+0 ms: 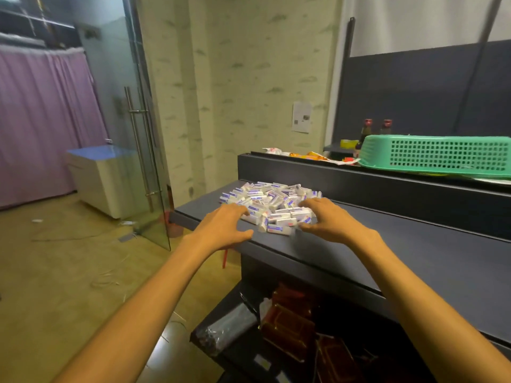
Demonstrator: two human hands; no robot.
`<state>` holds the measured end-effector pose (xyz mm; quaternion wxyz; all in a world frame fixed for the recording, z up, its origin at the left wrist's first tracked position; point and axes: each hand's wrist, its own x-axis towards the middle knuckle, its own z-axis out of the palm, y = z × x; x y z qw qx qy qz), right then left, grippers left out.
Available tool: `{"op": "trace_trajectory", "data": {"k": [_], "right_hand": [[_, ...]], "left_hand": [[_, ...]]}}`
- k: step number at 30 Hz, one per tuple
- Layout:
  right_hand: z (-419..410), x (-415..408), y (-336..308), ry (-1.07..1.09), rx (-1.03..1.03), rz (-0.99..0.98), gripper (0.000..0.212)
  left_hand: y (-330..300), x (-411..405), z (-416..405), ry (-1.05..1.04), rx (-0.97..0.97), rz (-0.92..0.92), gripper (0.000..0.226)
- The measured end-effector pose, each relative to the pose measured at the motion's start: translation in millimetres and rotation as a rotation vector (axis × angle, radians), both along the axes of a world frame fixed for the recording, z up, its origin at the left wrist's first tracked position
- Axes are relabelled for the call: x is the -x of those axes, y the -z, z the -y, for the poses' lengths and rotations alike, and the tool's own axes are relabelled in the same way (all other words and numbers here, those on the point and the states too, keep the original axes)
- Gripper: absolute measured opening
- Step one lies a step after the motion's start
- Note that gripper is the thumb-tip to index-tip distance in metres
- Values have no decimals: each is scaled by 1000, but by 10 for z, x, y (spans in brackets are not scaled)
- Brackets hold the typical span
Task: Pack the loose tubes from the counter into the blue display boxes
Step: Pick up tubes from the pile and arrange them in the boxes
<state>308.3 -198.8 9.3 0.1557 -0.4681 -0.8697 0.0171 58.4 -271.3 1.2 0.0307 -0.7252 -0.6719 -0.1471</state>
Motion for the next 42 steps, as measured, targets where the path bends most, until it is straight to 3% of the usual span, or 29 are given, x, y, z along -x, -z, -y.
{"op": "trace_trajectory", "data": {"k": [5,21,27,35,42], "right_hand": [[-479,345,21,48,15,-39,58],[-1385,804,24,294,-13,-29,47],[-1421,858,51,435,-10,-62,45],[-1320,873,57,524,-3,-67,43],[-1176,818,58,512,-2,-98,44]], "left_hand": [[-70,302,-702,46,8,47,57],[-18,697,-2379,328,75,119,34],[55,606,-2683,476,110,38,26],[117,536,-2799,521,99,-131,22],[150,540,-2731,525,64,-38,21]]}}
